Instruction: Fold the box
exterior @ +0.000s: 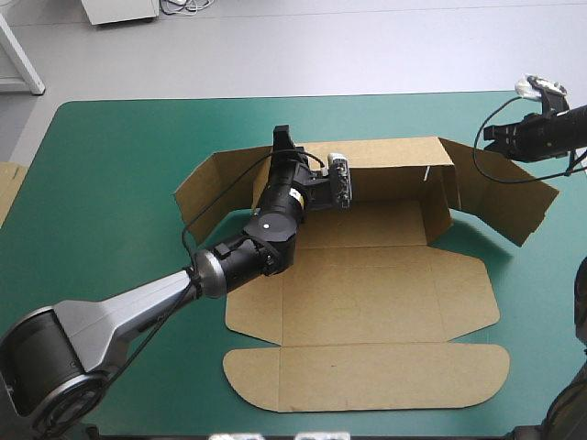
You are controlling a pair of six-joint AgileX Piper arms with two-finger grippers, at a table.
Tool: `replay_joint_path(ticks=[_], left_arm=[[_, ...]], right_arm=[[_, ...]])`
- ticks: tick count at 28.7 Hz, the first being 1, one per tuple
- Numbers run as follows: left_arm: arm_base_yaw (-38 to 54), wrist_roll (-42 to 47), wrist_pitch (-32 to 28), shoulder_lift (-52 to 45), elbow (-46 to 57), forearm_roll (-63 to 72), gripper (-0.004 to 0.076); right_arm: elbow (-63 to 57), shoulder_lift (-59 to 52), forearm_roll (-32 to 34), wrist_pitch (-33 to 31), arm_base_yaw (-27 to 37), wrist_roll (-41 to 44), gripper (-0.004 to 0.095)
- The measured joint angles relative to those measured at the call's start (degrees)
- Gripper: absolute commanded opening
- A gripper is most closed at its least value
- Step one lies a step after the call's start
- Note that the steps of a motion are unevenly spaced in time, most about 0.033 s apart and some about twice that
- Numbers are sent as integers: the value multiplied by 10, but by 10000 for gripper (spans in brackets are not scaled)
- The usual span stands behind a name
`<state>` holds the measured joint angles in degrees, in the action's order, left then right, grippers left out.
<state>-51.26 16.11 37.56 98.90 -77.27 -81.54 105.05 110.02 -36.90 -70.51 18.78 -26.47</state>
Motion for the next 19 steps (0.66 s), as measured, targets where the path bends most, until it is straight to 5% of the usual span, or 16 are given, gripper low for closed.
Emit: replay_joint_path(ticks=[19], left_arm=[[0, 0, -2, 0, 0, 0, -10]], right_arm=[[-247, -156, -69, 5, 0, -184, -10]])
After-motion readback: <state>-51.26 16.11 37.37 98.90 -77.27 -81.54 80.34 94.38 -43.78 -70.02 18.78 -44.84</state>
